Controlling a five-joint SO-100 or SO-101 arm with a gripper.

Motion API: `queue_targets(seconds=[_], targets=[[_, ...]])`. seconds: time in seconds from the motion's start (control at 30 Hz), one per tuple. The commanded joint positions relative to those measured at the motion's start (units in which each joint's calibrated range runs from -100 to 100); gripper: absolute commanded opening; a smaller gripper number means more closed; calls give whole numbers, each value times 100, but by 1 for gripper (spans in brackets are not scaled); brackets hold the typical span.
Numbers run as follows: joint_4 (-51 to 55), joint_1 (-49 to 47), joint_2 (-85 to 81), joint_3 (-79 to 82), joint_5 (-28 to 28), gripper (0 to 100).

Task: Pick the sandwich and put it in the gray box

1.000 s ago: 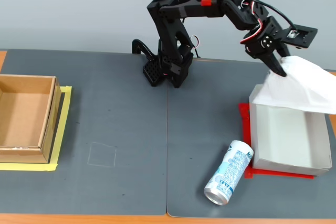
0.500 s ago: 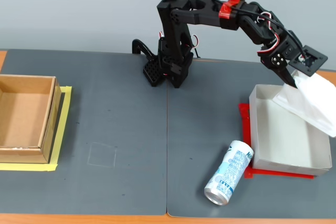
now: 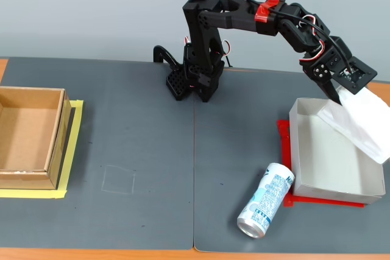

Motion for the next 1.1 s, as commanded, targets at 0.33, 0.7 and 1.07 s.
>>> queue_targets(seconds=[0.33, 0.7, 1.07], targets=[[-39, 68, -135, -192, -14, 14], [187, 68, -152, -192, -113, 27], [187, 165, -152, -192, -102, 27]])
